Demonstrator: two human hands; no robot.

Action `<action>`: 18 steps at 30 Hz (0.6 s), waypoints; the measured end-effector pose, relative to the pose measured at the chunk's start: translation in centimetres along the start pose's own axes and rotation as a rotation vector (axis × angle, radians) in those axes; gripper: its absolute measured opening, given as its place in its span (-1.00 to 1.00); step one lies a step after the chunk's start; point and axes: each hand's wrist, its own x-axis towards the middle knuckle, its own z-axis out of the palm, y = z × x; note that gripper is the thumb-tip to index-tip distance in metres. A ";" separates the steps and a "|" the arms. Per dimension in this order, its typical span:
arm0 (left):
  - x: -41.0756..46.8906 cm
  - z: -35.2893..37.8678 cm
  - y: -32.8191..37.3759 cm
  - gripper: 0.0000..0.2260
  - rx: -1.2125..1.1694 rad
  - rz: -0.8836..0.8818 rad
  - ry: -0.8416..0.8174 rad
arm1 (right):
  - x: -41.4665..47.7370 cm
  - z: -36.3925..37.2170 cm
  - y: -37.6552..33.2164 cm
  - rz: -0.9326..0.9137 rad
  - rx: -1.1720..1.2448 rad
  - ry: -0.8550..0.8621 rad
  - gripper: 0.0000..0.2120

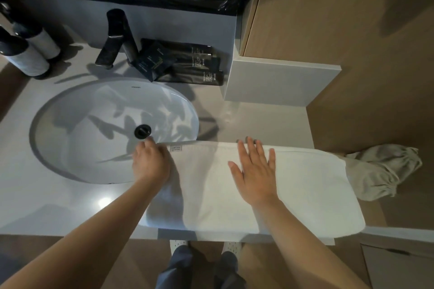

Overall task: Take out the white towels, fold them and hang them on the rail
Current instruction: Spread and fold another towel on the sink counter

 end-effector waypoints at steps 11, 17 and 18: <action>-9.3 3.1 8.3 -0.64 0.061 0.966 -0.204 | -7.9 -1.3 6.0 0.270 0.096 0.204 -0.42; -11.2 8.6 8.8 -0.36 0.536 1.084 -0.344 | -12.3 0.7 9.2 0.400 0.082 0.132 -0.38; -11.1 9.0 8.7 -0.33 0.580 1.074 -0.338 | -12.8 0.8 9.9 0.434 0.112 0.132 -0.38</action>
